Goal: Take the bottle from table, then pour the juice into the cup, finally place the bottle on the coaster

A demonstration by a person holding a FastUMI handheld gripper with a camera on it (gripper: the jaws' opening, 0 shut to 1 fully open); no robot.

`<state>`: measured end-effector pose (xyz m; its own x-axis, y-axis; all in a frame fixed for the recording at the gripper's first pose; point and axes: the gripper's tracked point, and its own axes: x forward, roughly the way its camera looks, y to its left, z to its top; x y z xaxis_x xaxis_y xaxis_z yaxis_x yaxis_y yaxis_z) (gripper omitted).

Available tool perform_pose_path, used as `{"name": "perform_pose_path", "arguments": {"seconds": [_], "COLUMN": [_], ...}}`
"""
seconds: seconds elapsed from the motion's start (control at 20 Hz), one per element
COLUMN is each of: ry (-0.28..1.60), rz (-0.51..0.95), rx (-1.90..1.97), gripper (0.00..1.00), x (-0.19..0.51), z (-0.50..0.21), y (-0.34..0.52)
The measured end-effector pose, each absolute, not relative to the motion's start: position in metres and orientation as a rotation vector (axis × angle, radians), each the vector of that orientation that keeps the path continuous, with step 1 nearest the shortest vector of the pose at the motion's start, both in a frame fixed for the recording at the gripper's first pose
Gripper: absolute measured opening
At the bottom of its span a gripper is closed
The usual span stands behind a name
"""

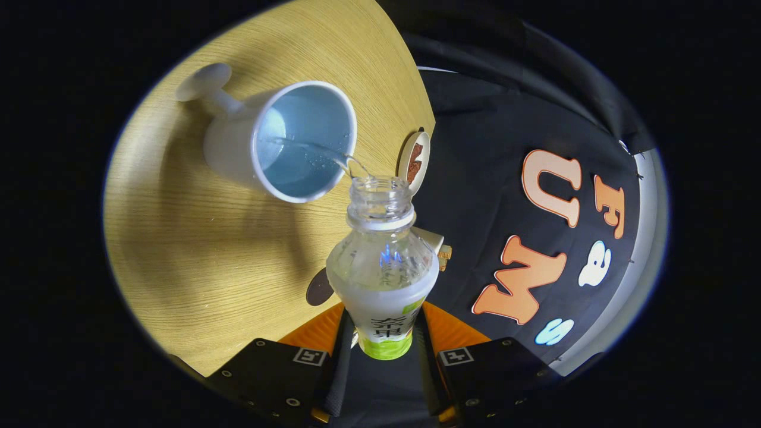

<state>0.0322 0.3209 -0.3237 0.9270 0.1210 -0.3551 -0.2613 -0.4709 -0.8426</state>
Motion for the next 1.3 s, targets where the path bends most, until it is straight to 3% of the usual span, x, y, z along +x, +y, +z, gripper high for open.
{"name": "perform_pose_path", "arguments": {"seconds": [1.3], "ry": [0.062], "rz": [0.468], "rx": [-2.091], "gripper": [0.54], "x": [0.0372], "z": [-0.3149], "y": [0.3240]}}
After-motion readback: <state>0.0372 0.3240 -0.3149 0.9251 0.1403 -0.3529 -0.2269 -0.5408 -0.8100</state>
